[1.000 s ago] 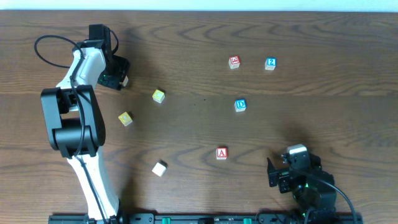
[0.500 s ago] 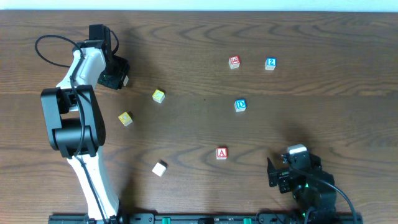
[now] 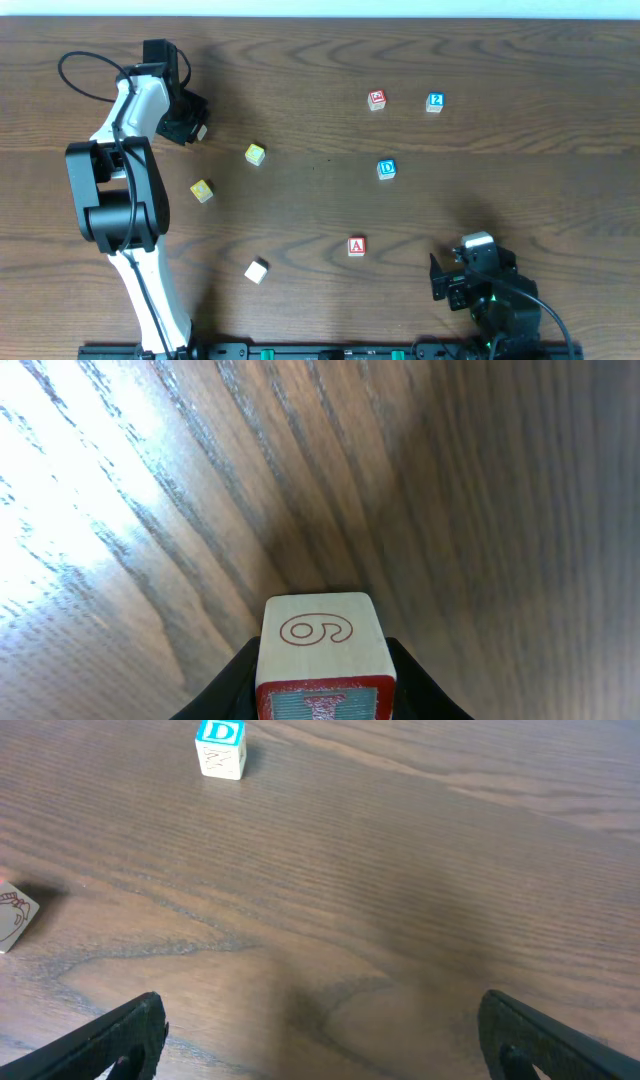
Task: Spell out Ai2
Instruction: 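Close left gripper on the red I block and lift it, then carry the I block right toward the blue D block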
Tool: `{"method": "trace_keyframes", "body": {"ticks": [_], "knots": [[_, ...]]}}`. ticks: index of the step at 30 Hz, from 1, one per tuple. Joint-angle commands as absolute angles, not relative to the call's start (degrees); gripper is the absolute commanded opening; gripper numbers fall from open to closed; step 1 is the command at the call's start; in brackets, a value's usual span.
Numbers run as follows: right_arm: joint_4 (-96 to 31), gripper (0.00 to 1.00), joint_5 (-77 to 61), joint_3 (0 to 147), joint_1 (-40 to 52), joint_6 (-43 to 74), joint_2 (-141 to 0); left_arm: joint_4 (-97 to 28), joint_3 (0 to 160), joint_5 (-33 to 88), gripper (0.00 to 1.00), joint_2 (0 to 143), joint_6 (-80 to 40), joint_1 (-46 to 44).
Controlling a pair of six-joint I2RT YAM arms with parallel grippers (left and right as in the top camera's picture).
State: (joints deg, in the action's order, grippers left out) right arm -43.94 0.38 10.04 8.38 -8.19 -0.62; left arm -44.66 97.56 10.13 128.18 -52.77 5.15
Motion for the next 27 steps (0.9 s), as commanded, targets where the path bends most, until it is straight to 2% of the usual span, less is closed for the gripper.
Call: {"method": "trace_keyframes", "body": {"ticks": [1,14,20,27], "knots": [[-44.1,0.99,-0.1,9.6,8.8,-8.8,-0.3,-46.4,100.0,8.4,0.15,129.3,-48.7,4.9],[-44.1,0.99,-0.1,9.6,8.8,-8.8,-0.3,-54.0,109.2,-2.9,0.11,129.3,-39.3,-1.0],[-44.1,0.99,-0.1,9.6,8.8,-8.8,-0.3,-56.7,113.6,-8.3,0.08,129.3,-31.9,-8.0],[-44.1,0.99,-0.1,9.6,8.8,-8.8,-0.3,-58.2,115.8,-12.4,0.06,129.3,-31.7,-17.2]]}}
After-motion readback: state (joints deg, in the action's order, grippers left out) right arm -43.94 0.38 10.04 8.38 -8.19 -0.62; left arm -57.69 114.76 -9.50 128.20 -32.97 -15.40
